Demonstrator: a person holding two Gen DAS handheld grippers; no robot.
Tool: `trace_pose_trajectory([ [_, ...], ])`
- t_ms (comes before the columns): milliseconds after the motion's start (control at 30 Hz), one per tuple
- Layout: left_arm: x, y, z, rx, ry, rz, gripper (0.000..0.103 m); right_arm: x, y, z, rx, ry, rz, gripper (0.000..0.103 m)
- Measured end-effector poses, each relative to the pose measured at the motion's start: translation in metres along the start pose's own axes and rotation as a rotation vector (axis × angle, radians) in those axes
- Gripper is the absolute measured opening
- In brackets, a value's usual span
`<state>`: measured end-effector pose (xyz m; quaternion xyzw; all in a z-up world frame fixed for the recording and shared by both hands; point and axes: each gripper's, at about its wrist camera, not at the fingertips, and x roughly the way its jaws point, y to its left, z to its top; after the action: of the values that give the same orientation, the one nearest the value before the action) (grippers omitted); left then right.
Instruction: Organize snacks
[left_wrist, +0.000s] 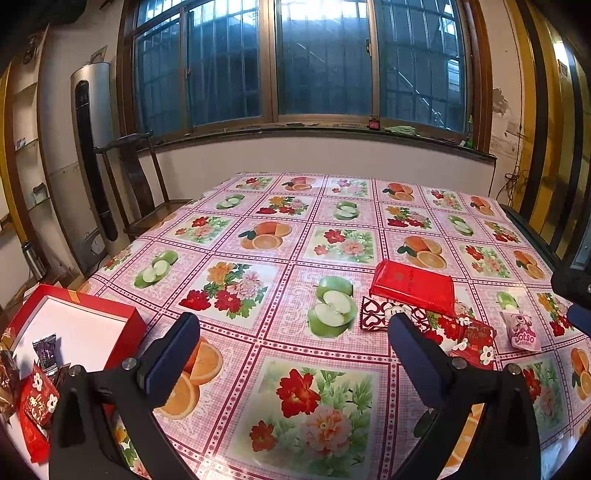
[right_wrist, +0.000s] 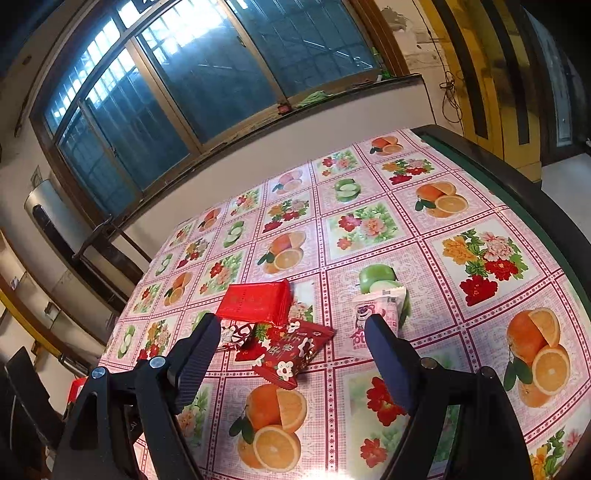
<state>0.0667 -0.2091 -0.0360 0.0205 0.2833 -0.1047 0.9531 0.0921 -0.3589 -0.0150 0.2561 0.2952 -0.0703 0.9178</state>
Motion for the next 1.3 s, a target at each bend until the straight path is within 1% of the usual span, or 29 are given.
trace_pose_trajectory([
  [133, 0.0002, -0.0013, -0.0023, 0.006, -0.001, 0.000, 0.102, -0.0003, -0.0026, 0.0007, 0.009, -0.022, 0.001, 0.084],
  [300, 0.0015, -0.0028, -0.0040, 0.013, 0.009, -0.004, 0.102, 0.0010, -0.0060, 0.0009, 0.019, -0.016, -0.003, 0.084],
  [1300, 0.0002, -0.0047, -0.0038, 0.013, 0.006, -0.018, 0.102, 0.0047, -0.0061, -0.0001, 0.006, -0.020, -0.035, 0.084],
])
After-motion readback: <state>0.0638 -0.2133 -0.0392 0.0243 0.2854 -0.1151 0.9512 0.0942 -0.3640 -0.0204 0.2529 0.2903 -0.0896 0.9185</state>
